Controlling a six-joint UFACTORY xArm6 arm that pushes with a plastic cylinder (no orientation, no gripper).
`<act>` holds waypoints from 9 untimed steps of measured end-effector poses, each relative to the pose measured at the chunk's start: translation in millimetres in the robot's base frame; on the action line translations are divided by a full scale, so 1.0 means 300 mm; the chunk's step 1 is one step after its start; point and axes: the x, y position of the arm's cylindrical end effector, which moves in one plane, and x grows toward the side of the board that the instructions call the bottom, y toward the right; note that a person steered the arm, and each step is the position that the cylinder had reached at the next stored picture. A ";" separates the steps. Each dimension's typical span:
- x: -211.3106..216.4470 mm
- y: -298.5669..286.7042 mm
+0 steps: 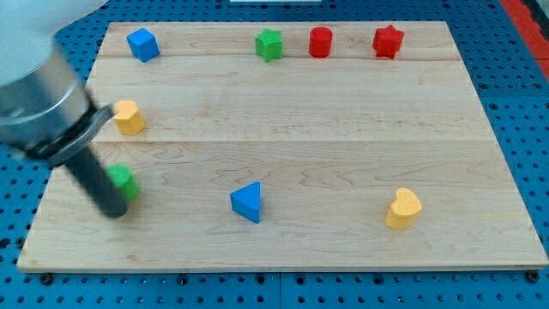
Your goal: Push the green circle to the right of the blue cube
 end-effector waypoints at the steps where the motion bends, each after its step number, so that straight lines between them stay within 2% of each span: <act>1: -0.273 0.064; 2: -0.117 0.110; 3: -0.091 -0.057; 4: -0.196 -0.173; 5: -0.300 0.072; 6: -0.503 0.197; 7: -0.577 0.234; 8: -0.507 0.218; 9: -0.529 0.085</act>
